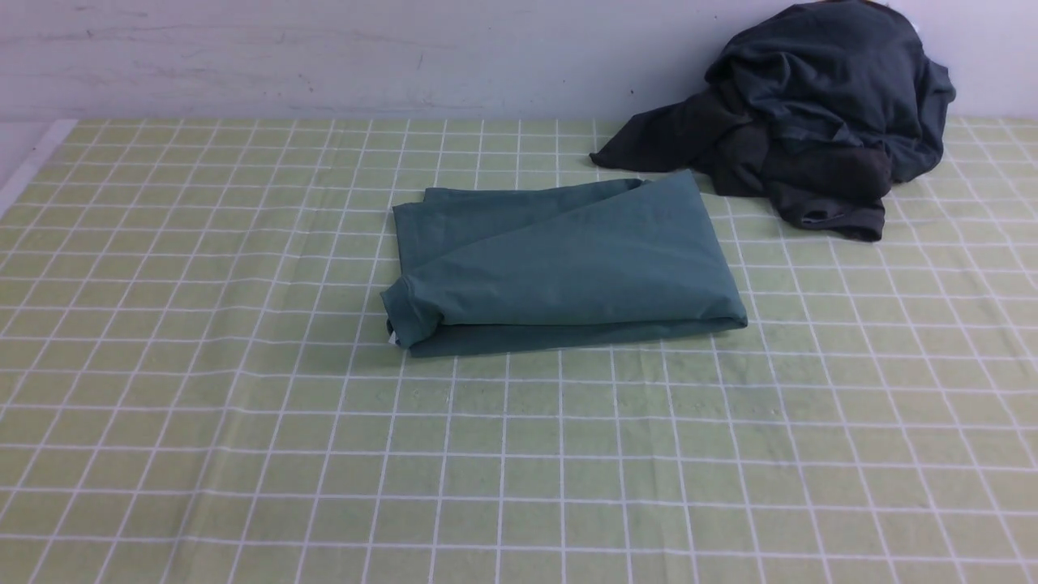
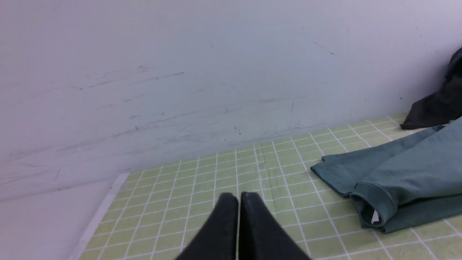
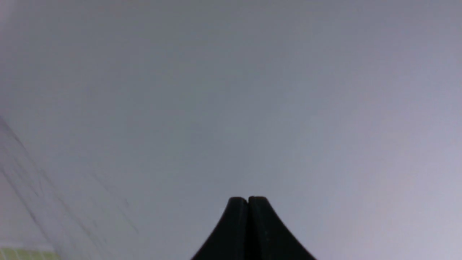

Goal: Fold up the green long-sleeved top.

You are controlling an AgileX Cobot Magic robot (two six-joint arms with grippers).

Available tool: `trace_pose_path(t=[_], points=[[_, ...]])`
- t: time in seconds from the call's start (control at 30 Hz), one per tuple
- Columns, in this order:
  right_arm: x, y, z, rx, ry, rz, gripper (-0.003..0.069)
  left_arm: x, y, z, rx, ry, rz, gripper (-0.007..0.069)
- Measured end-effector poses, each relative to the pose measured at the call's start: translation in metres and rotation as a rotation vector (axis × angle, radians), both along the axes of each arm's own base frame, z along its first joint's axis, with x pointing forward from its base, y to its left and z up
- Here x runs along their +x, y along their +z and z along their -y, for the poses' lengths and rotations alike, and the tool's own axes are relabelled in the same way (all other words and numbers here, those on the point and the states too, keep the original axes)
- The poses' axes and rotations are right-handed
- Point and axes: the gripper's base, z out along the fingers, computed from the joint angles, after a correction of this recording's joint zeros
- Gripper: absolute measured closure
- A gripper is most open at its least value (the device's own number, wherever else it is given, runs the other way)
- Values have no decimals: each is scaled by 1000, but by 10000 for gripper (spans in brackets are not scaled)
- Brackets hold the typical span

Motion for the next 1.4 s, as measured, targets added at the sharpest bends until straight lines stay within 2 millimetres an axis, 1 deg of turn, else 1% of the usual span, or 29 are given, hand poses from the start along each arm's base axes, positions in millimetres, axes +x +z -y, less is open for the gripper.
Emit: trace_pose_path(t=[0.07, 0.1, 0.17, 0.2, 0.27, 0.3, 0.33, 0.37, 0.4, 0.5, 0.53, 0.57, 0.63, 0.67, 0.7, 0.73, 0.77, 0.83, 0.87, 0.9, 0.97, 1.0, 1.03, 1.1, 1.17, 1.2, 1.3, 1.37, 1.4], points=[[-17, -22, -2, -9, 96, 168, 673, 0, -1, 0, 0, 0, -9, 627], [-23, -26, -1, -9, 113, 222, 673, 0, -1, 0, 0, 0, -10, 627], [-31, -28, 3, 15, 105, 310, 671, 0, -1, 0, 0, 0, -10, 627], [-31, -28, 4, 21, 102, 315, 671, 0, -1, 0, 0, 0, -11, 627], [-33, -21, 13, 127, 74, 319, 671, 0, -1, 0, 0, 0, -11, 627], [-33, -20, 15, 150, 68, 312, 671, 0, -1, 0, 0, 0, -11, 627], [-30, -17, 21, 236, 49, 275, 671, 0, -1, 0, 0, 0, -11, 627], [-30, -16, 23, 258, 38, 268, 671, 0, -1, 0, 0, 0, -11, 627], [-24, -14, 32, 380, 3, 193, 671, 0, -1, 0, 0, 0, -11, 627], [-15, -15, 44, 508, -84, 108, 671, 0, -1, 0, 0, 0, -11, 627], [-15, -15, 45, 507, -100, 110, 671, 0, -1, 0, 0, 0, -11, 627], [-9, -17, 52, 564, -170, 55, 671, 0, -1, 0, 0, 0, -10, 627], [-6, -20, 55, 583, -209, 20, 671, 0, -1, 0, 0, 0, -10, 627], [-1, -25, 58, 607, -247, -45, 671, 0, -1, 0, 0, 0, -10, 627], [4, -32, 60, 625, -269, -120, 671, 0, -1, 0, 0, 0, -10, 627], [11, -44, 60, 631, -294, -239, 671, 0, -1, 0, 0, 0, -9, 627], [13, -48, 59, 640, -291, -280, 671, 0, -1, 0, 0, 0, -9, 627], [24, -79, 53, 616, -311, -511, 671, 0, -1, 0, 1, 0, -9, 627], [26, -89, 51, 604, -320, -566, 671, 0, -1, 0, 1, 0, -9, 627], [27, -92, 51, 604, -323, -594, 671, 0, -1, 0, 1, 0, -9, 627], [32, -126, 48, 576, -369, -764, 671, 0, -1, 0, 1, 0, -10, 627], [33, -132, 48, 572, -380, -791, 671, 0, -1, 0, 1, 0, -10, 627], [34, -150, 49, 533, -438, -853, 670, 0, -1, 0, 1, 0, -10, 627], [35, -178, 55, 466, -561, -909, 669, 0, -1, 0, 1, 0, -10, 627], [34, -194, 59, 429, -631, -933, 669, 0, -1, 0, 1, 0, -10, 627], [33, -206, 62, 397, -671, -951, 669, 0, -1, 0, 1, 0, -10, 627], [30, -233, 66, 334, -734, -995, 669, 0, -1, 0, 1, 0, -10, 627], [27, -248, 68, 297, -757, -1021, 669, 0, -1, 0, 1, 0, -10, 627], [26, -251, 69, 290, -761, -1025, 669, 0, -1, 0, 1, 0, -10, 627]])
